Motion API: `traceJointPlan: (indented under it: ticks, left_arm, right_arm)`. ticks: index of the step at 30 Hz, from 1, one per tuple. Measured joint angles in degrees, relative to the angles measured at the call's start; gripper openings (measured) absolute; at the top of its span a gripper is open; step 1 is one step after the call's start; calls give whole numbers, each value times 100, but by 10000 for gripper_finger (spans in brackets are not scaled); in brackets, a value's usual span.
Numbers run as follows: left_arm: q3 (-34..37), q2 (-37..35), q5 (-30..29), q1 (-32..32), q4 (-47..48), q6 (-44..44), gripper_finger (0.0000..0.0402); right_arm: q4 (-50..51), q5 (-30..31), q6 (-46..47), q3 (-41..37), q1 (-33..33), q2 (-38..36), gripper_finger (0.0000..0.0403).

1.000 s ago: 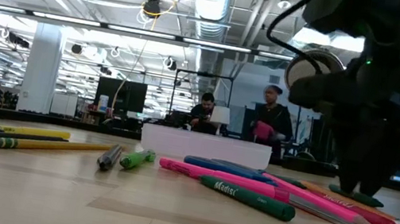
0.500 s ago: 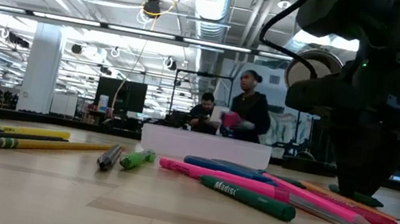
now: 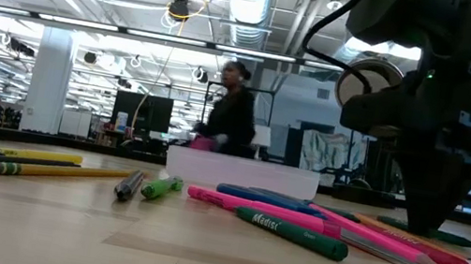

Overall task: Pick & place school supplies into a supply box
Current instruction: Put the green crayon into the pink supply box

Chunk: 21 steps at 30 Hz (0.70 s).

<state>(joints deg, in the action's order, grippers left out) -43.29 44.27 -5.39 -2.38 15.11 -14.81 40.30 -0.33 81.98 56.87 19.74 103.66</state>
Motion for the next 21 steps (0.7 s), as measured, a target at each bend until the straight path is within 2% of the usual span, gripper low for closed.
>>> traceJointPlan:
  ticks: [21]
  left_arm:
    - [0,0,-113,0,1,-87,66]
  right_arm:
    - [143,328,-781,-47,-1,-551,3]
